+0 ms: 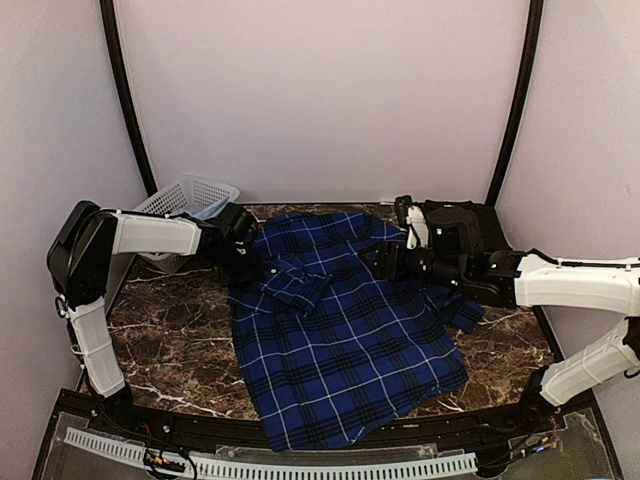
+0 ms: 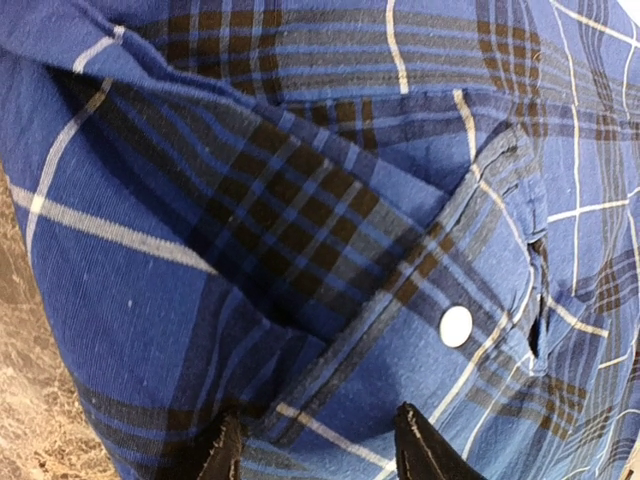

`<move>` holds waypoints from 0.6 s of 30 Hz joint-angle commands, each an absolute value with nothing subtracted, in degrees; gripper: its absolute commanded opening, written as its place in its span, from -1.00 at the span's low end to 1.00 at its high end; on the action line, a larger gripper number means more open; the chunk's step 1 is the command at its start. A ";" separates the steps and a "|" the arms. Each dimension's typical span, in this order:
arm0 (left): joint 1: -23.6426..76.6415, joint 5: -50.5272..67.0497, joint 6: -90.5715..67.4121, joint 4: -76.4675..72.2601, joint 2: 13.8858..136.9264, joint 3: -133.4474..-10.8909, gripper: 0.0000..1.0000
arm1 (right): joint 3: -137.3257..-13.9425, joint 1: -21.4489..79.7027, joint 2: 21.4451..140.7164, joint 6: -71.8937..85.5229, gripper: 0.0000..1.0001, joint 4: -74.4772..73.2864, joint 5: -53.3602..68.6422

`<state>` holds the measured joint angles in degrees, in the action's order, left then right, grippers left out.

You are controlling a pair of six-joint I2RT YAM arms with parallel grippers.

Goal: Fold and stack the long sleeve shirts
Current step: Adjust the sleeve at the center of the board, then pick up the sleeve from the center of the board.

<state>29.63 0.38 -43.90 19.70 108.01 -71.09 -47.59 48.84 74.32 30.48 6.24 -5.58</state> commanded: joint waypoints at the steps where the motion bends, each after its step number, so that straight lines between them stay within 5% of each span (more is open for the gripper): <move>1: 29.01 2.41 -44.31 17.11 108.74 -71.57 0.03 | -46.79 48.59 72.64 30.52 0.37 8.64 -5.49; 6: 28.99 6.72 -44.05 12.70 108.62 -71.52 -0.16 | -46.08 48.59 72.21 31.11 0.37 9.37 -5.88; 14: 29.09 12.92 -40.83 3.19 104.50 -69.28 -0.97 | -45.22 48.56 73.29 33.05 0.33 11.89 -6.15; 18: 30.23 20.54 -37.41 -1.76 103.10 -69.14 -1.00 | -46.48 48.52 75.25 33.56 0.33 13.17 -5.00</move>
